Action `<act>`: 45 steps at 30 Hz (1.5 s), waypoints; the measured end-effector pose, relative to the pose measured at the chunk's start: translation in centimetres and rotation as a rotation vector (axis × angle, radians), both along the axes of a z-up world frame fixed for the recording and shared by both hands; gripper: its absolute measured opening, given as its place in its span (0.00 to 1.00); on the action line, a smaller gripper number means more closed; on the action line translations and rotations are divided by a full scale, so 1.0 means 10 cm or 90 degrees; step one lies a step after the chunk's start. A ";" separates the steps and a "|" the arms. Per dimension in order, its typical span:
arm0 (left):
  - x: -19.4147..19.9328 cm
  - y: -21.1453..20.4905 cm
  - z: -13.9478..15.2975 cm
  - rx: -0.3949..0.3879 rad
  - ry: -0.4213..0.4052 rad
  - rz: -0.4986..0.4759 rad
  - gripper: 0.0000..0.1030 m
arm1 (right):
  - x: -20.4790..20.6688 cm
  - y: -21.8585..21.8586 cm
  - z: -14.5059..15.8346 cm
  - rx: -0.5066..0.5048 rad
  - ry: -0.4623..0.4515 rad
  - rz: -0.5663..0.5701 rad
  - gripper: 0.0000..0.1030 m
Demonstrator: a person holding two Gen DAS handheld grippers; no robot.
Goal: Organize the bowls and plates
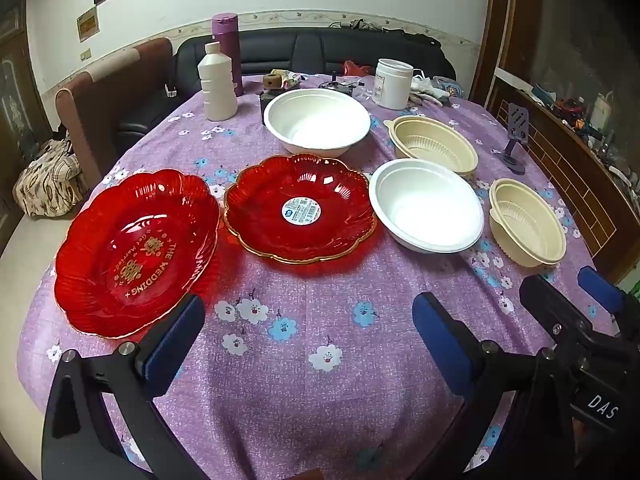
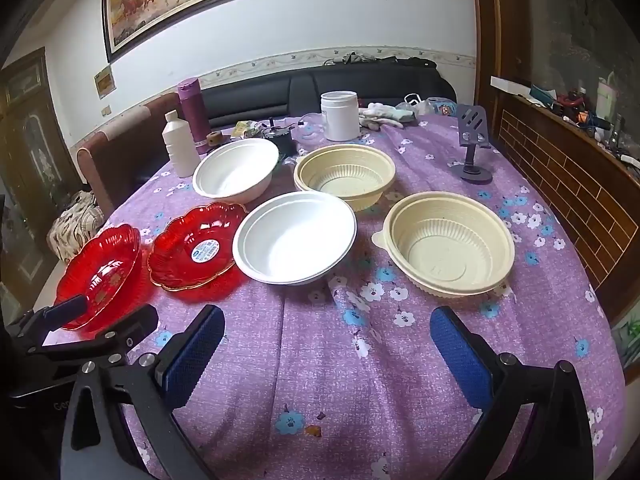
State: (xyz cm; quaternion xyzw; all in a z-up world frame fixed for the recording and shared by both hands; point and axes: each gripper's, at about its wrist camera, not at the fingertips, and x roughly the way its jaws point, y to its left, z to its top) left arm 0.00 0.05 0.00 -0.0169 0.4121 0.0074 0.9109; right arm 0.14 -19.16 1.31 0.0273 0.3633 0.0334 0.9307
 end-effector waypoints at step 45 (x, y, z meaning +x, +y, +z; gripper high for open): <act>-0.07 2.06 0.19 -0.046 0.007 0.203 0.94 | 0.56 1.22 -0.06 0.239 0.126 0.233 0.99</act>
